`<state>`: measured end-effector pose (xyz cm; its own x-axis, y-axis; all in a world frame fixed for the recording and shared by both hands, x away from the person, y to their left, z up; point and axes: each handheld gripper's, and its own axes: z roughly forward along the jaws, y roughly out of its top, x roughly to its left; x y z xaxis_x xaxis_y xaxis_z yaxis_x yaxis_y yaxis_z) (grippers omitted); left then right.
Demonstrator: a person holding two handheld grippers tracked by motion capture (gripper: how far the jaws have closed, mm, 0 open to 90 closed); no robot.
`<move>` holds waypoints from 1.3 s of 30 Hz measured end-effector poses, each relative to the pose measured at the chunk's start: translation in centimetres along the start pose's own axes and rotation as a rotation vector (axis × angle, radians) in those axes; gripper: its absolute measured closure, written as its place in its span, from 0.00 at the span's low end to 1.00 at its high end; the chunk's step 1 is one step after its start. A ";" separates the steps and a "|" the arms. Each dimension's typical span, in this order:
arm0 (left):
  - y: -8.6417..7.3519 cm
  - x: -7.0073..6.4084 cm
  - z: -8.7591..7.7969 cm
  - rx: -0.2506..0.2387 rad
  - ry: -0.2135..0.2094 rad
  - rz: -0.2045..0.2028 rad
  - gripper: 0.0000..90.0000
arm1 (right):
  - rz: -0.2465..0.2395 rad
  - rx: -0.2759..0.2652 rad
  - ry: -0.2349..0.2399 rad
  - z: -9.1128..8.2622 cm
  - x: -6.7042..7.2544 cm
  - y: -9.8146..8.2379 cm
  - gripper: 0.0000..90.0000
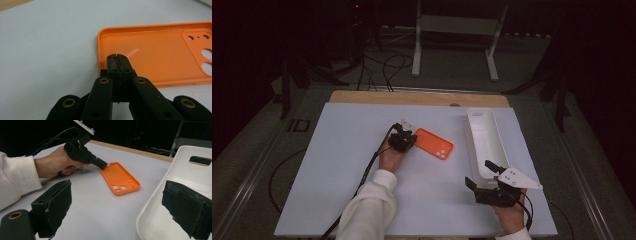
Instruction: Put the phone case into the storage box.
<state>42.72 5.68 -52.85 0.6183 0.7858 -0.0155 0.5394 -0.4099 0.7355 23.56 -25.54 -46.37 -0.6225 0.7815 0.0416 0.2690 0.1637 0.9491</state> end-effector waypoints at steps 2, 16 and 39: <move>0.0 -0.2 -0.1 0.009 0.005 0.011 1.00 | 0.000 0.001 -0.001 0.0 0.0 0.0 0.10; -0.8 -0.8 -1.7 0.050 -0.008 0.043 1.00 | -0.003 0.002 0.000 0.0 0.1 0.0 0.10; -3.6 -2.2 -5.7 0.117 0.010 0.095 1.00 | -0.011 0.010 0.007 0.3 0.5 0.0 0.10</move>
<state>36.15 8.03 -51.60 0.6643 0.7452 0.0574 0.5420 -0.5332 0.6496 23.52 -24.98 -46.49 -0.6302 0.7757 0.0337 0.2696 0.1780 0.9464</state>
